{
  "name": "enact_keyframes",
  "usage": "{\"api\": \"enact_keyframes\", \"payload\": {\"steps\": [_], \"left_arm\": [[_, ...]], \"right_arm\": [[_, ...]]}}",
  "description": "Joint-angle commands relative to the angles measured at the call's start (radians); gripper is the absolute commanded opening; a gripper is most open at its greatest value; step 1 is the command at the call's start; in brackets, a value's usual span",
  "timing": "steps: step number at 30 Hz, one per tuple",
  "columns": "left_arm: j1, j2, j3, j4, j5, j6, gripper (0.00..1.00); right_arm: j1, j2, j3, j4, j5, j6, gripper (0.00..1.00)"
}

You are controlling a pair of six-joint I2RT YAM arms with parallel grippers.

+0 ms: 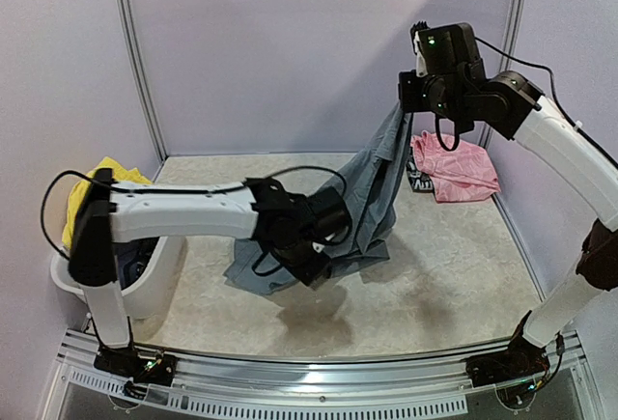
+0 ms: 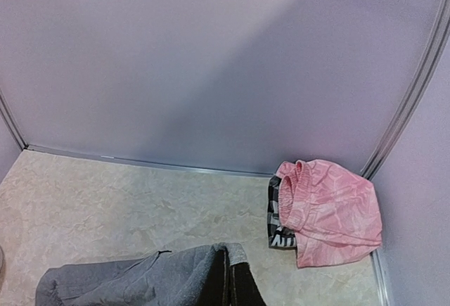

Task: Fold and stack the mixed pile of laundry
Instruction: Pick up the crumpled shirt from the center of the board, then flatten out the crumpled shirt at the center of the board.

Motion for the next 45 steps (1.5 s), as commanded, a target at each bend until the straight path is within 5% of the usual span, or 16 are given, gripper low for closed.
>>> {"api": "enact_keyframes", "payload": {"steps": [1, 6, 13, 24, 39, 45], "left_arm": [[0.031, -0.206, 0.035, -0.101, -0.107, -0.041, 0.00], [0.055, -0.363, 0.109, -0.193, -0.200, -0.021, 0.00], [0.107, -0.492, 0.330, -0.288, -0.294, 0.064, 0.00], [0.129, -0.520, 0.745, -0.243, -0.159, 0.195, 0.00], [0.129, -0.697, 0.736, 0.045, 0.069, 0.175, 0.00], [0.132, -0.597, 0.819, 0.130, -0.018, 0.250, 0.00]], "right_arm": [[-0.007, -0.100, -0.008, 0.073, 0.082, -0.087, 0.00], [-0.007, -0.197, -0.030, 0.157, 0.071, -0.166, 0.00], [-0.007, -0.360, -0.101, 0.312, -0.174, -0.336, 0.00], [-0.006, -0.452, 0.119, 0.283, -0.494, -0.459, 0.00], [-0.007, -0.529, 0.335, 0.303, -0.777, -0.483, 0.00], [-0.007, -0.411, 0.353, 0.490, -0.674, -0.590, 0.00]]}}
